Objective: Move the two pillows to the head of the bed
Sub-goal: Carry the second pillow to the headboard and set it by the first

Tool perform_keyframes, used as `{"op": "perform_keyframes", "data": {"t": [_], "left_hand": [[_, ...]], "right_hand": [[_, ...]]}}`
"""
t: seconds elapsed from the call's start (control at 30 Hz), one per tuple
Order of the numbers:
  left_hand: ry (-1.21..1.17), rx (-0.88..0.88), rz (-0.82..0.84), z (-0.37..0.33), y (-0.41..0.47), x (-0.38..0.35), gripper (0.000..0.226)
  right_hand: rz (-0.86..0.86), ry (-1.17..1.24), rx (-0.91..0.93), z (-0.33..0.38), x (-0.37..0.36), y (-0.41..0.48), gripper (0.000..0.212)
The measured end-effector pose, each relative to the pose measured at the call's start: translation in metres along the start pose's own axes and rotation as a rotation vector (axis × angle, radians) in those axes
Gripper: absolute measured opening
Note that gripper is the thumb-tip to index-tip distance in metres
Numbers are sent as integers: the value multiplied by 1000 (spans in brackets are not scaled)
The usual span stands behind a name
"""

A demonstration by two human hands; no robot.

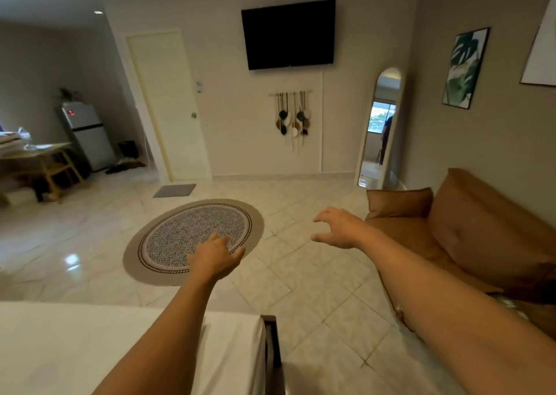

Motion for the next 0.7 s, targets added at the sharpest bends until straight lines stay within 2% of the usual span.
{"op": "perform_keyframes", "data": {"t": [0.33,0.5,0.7], "left_hand": [[-4,209,-54,-30,159,-9,85],[2,302,-75,-22,212,-10,73],[-20,450,-103,31,287,-12,69]], "right_hand": [[55,27,179,-71,33,212,63],[90,55,303,-60,21,303,61],[129,47,426,-29,-3,411,63]]}}
Point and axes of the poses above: each hand's wrist, its own y-axis towards the middle knuckle, its own x-axis out of the back of the hand, z = x × y, the point moved 8 cm from there along y, towards the middle knuckle, and after that the axes turned 2 degrees about x, right-handed, at the moved point
